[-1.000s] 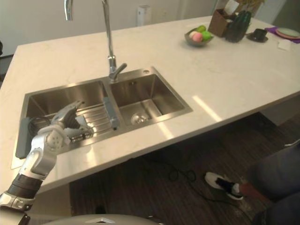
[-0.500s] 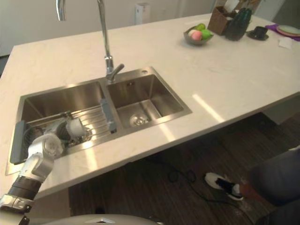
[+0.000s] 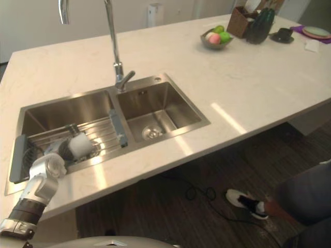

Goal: Walk over to the sink, pick up the cup, carry it to the dishwasher, place the cup inside the dishwasher, then close the dishwasher door

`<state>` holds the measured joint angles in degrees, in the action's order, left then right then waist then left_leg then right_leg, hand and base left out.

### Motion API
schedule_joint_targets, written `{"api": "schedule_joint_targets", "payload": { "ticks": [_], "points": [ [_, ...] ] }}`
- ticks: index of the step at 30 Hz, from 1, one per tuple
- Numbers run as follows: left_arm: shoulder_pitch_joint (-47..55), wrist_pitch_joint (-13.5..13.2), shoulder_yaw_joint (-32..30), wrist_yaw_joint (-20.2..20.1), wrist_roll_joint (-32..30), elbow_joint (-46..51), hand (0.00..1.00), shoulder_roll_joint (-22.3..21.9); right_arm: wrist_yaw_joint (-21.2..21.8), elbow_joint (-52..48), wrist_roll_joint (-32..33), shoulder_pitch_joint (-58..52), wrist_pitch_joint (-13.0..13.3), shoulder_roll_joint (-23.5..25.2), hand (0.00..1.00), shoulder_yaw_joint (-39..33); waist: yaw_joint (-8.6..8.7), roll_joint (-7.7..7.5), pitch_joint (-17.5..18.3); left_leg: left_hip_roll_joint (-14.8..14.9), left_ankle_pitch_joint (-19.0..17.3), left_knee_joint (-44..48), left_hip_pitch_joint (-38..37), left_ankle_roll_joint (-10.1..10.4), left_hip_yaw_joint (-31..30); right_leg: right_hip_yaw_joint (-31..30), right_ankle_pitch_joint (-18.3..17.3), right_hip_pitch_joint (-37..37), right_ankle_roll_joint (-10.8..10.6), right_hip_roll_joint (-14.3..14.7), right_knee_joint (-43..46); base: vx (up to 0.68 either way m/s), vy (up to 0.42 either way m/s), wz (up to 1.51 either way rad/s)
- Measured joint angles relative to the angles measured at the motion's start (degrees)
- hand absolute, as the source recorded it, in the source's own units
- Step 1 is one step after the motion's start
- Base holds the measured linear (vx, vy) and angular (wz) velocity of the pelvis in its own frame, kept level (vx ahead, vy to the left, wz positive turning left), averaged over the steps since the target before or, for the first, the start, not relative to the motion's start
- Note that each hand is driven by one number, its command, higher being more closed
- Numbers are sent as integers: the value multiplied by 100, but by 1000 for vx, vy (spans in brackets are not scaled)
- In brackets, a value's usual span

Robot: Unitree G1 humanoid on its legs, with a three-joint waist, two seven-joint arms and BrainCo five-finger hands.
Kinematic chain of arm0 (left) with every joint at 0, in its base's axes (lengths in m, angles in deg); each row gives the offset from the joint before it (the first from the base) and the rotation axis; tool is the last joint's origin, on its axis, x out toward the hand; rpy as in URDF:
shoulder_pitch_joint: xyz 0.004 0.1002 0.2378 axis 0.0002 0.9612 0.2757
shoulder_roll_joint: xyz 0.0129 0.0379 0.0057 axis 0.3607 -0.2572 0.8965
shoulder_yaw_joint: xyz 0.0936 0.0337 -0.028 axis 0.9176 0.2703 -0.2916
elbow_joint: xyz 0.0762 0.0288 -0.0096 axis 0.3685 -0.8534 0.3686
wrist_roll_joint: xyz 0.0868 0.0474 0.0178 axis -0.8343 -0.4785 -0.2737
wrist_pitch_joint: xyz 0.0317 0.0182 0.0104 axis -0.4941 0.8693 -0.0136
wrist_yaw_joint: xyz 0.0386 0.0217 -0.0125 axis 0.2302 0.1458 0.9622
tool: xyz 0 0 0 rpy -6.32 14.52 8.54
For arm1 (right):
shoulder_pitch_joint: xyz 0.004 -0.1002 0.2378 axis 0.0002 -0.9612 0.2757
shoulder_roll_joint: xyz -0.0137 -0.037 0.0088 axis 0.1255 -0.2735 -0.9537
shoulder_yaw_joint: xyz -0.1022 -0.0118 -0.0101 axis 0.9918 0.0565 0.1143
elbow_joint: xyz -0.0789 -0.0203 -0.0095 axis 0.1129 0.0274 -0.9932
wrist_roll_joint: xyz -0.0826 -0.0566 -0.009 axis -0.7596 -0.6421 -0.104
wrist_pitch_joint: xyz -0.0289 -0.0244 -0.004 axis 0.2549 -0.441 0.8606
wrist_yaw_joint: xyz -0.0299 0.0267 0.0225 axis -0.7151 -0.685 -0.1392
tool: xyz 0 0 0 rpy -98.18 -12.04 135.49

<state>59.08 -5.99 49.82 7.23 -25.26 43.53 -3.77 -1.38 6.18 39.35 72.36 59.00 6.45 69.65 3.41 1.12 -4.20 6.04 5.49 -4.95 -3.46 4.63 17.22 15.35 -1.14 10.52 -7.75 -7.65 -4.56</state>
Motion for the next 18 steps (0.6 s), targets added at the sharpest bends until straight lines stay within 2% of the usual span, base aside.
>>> {"api": "schedule_joint_targets", "payload": {
  "ticks": [1, 9, 18],
  "points": [
    [-1, 10, 0, -10, -81, -38, 100, -16, 1, -1, -4, 7, -30, -3, 0, 0, 0, 4, 3, -1, -4, 0, -9, 2, 8, -15, 0, 1, 0, 1, 0, 18, 3, -7],
    [-10, 17, -10, -274, -401, -271, 100, -70, 47, -2, -13, 30, -211, -77, 0, 59, 32, 89, 98, -1, -26, -3, -60, 7, 21, -37, -6, 36, 0, 2, -1, 2, 0, -1],
    [-43, -42, -12, -401, -472, -373, 100, -70, 192, -2, -211, 46, -233, -79, 0, 56, 51, 100, 165, -3, -46, -3, -62, 15, 24, -41, -18, 35, -3, 2, -1, 0, 0, 0]
  ]
}}
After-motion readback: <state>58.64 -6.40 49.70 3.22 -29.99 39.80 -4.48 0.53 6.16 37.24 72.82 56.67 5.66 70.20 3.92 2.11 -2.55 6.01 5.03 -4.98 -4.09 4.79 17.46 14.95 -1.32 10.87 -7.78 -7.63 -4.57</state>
